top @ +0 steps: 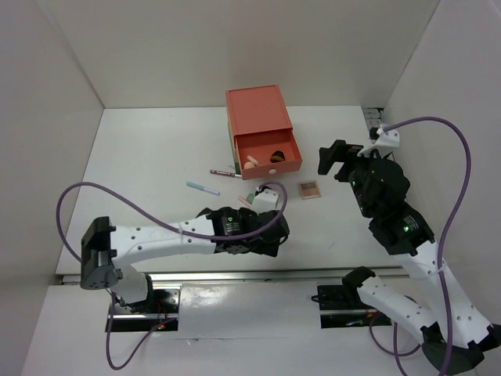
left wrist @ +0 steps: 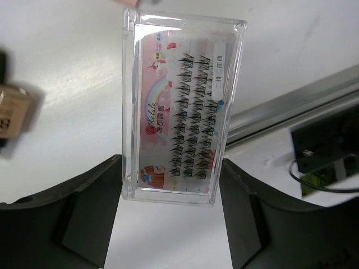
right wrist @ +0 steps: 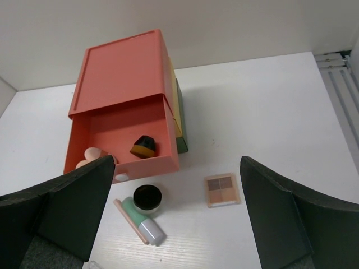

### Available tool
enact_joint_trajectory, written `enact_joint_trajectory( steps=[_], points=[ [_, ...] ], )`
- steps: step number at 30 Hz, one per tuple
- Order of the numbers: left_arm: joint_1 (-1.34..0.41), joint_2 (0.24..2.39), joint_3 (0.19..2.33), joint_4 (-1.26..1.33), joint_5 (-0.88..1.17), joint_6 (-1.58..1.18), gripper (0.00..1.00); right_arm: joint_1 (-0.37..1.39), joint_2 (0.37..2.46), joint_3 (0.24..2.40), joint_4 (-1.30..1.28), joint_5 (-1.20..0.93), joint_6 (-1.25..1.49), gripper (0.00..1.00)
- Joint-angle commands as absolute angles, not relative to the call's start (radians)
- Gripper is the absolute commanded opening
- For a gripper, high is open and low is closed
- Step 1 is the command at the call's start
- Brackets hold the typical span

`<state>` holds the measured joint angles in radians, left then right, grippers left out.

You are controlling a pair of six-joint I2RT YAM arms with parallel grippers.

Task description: Organize the makeup

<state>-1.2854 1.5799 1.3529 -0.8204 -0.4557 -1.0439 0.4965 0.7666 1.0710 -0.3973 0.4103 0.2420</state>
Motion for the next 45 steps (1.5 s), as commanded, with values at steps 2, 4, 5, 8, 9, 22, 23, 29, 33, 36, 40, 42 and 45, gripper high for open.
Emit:
enact_joint_trajectory(
  steps=[2,4,5,8,9,22,23,29,33,36,40,42,45],
  points=[
    [-1.282,1.502,1.428,-0.711,-0.401,-0.749,0.43,0.491,0.716,1.051,-0.357,0.497,0.253,1.00],
    [-1.282,1.493,1.466,-0.612,-0.371,-0.554,0.45,0.491,0.704,1.026,-0.336,0.509,0.253,1.00],
    [-1.282,1.493,1.488,-0.598,-0.361,-0.504,0.45,0.491,0.695,1.017,-0.327,0.509,0.253,1.00],
    [-1.282,1.515,1.603,-0.586,-0.426,-0.347,0.54,0.491,0.707,1.021,-0.313,0.518,0.242,1.00],
    [-1.266,1.543,1.638,-0.586,-0.405,-0.277,0.54,0.491,0.724,1.022,-0.313,0.518,0.233,1.00],
    [-0.841,1.827,2.000,-0.623,-0.103,0.058,0.53,0.482,0.792,1.045,-0.278,0.520,0.204,1.00],
    [-0.813,1.827,2.000,-0.609,-0.103,0.070,0.51,0.482,0.801,1.045,-0.278,0.532,0.204,1.00],
    [-0.720,1.847,2.003,-0.618,0.041,0.144,0.54,0.482,0.801,1.054,-0.278,0.592,0.218,1.00],
    [-0.710,1.879,1.999,-0.604,0.028,0.172,0.61,0.482,0.801,1.054,-0.278,0.601,0.209,1.00],
    [-0.677,1.937,2.048,-0.641,0.037,0.172,0.61,0.482,0.801,1.054,-0.278,0.611,0.209,1.00],
    [-0.664,1.970,2.069,-0.672,0.078,0.163,0.65,0.482,0.801,1.054,-0.278,0.620,0.209,1.00],
    [-0.664,1.970,2.069,-0.672,0.066,0.153,0.79,0.482,0.801,1.054,-0.287,0.620,0.209,1.00],
    [-0.664,1.959,2.069,-0.672,0.055,0.143,0.93,0.482,0.801,1.063,-0.296,0.608,0.209,1.00]
  ],
)
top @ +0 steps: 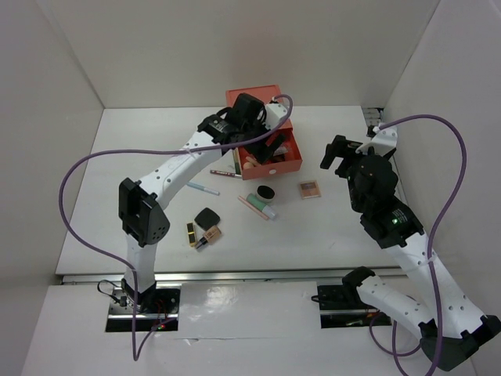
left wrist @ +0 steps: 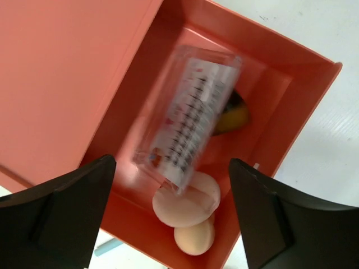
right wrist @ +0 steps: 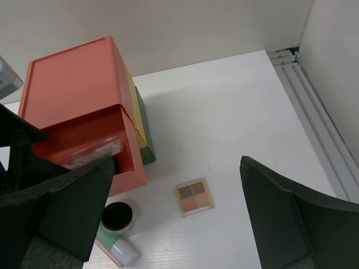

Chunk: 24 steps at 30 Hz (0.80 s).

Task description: Organize the makeup

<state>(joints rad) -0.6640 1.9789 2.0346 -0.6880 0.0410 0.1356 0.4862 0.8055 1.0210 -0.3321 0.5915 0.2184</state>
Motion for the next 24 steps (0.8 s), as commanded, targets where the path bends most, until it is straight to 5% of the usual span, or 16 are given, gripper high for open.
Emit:
enact_joint_trajectory(
  steps=[1,13,17,24],
  points=[
    [-0.664,1.945,2.069,-0.672,0.045,0.143,0.97,0.482,0.801,1.063,-0.296,0.598,0.209,1.00],
    [-0.528,1.839,2.145,-0.663,0.032,-0.134,1.00,0.482,0.917,1.111,-0.324,0.378,0.127,1.00],
    [-0.321,1.882,2.145,-0.701,0.299,-0.351,1.00,0.482,0.956,1.086,-0.339,0.305,0.109,0.97],
    [-0.225,2.022,2.190,-0.677,0.373,-0.446,1.00,0.505,1.006,1.039,-0.362,0.221,0.109,0.94]
  ],
)
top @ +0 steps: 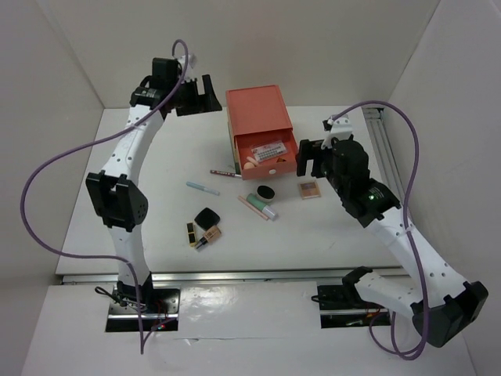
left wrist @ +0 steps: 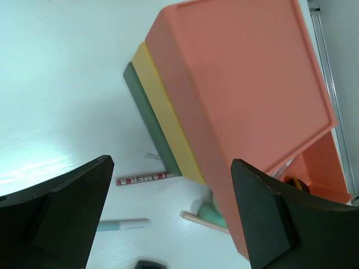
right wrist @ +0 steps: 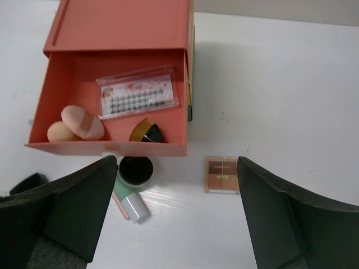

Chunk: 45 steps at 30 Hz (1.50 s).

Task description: Organize the makeup

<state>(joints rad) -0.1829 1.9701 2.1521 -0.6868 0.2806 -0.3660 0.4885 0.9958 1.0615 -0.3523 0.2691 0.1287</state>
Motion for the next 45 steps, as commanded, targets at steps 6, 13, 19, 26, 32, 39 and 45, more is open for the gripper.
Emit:
enact_joint_trajectory(
  steps=[6,13,19,26,32,39,45],
  points=[
    [-0.225,2.074,2.209,-0.588,0.382,-0.518,0.98,0.551,1.028,1.000,-0.371,0.195,0.098,0.90],
    [-0.225,2.109,2.181,-0.514,0.382,-0.587,0.95,0.584,1.051,0.924,-0.353,0.164,0.100,0.87],
    [-0.249,2.167,2.181,-0.514,0.305,-0.588,0.90,0.584,1.150,0.911,-0.226,0.155,0.135,0.80],
    [-0.288,2.189,2.158,-0.514,0.242,-0.575,0.77,0.594,1.268,0.930,-0.075,0.110,0.164,0.62],
    [-0.298,2.189,2.126,-0.514,0.219,-0.575,0.55,0.594,1.353,0.982,0.001,0.112,0.210,0.46],
    [-0.307,2.189,2.108,-0.514,0.219,-0.565,0.46,0.594,1.407,0.991,0.166,0.169,0.256,0.28],
    [-0.307,2.189,2.108,-0.514,0.210,-0.543,0.45,0.594,1.505,1.104,0.189,0.202,0.224,0.26]
  ],
)
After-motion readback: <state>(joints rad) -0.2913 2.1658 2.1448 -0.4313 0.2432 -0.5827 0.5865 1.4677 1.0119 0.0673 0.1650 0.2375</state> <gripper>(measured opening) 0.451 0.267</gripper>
